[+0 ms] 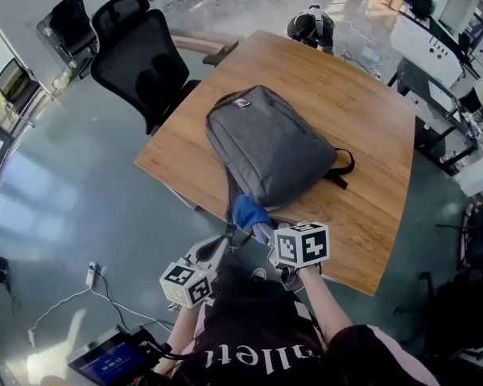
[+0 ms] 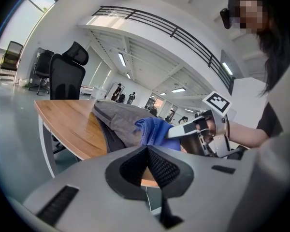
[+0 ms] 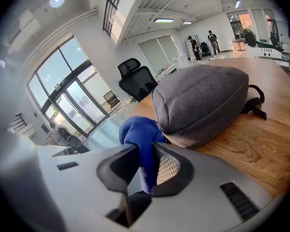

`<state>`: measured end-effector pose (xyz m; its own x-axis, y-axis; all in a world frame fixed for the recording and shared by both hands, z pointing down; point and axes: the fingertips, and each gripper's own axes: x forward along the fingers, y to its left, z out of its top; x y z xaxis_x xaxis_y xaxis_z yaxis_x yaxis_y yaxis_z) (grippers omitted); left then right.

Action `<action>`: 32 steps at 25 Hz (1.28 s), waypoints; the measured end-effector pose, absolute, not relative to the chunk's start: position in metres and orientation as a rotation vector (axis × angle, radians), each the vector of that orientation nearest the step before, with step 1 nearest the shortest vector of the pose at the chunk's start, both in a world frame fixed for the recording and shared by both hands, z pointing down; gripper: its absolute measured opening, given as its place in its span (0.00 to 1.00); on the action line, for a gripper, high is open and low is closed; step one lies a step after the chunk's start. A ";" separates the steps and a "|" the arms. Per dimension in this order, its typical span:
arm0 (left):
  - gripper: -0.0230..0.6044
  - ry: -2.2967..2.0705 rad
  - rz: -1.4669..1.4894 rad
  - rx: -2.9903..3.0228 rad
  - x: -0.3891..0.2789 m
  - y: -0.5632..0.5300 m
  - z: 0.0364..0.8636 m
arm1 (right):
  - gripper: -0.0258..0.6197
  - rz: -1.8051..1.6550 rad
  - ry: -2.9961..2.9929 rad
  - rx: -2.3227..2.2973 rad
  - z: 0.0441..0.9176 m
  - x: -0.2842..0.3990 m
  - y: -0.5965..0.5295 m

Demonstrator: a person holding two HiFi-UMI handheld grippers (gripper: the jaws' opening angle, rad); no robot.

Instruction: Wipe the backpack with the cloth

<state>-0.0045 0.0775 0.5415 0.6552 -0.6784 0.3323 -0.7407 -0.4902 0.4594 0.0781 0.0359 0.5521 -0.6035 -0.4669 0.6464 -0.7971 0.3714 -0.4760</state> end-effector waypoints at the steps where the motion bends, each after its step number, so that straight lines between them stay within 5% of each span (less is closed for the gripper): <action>1: 0.04 -1.096 0.142 2.300 -0.005 0.076 0.540 | 0.15 1.109 -2.242 1.104 0.549 0.078 0.032; 32: 0.04 -1.092 0.173 2.302 0.033 0.041 0.527 | 0.15 1.033 -1.966 1.608 0.548 0.354 -0.096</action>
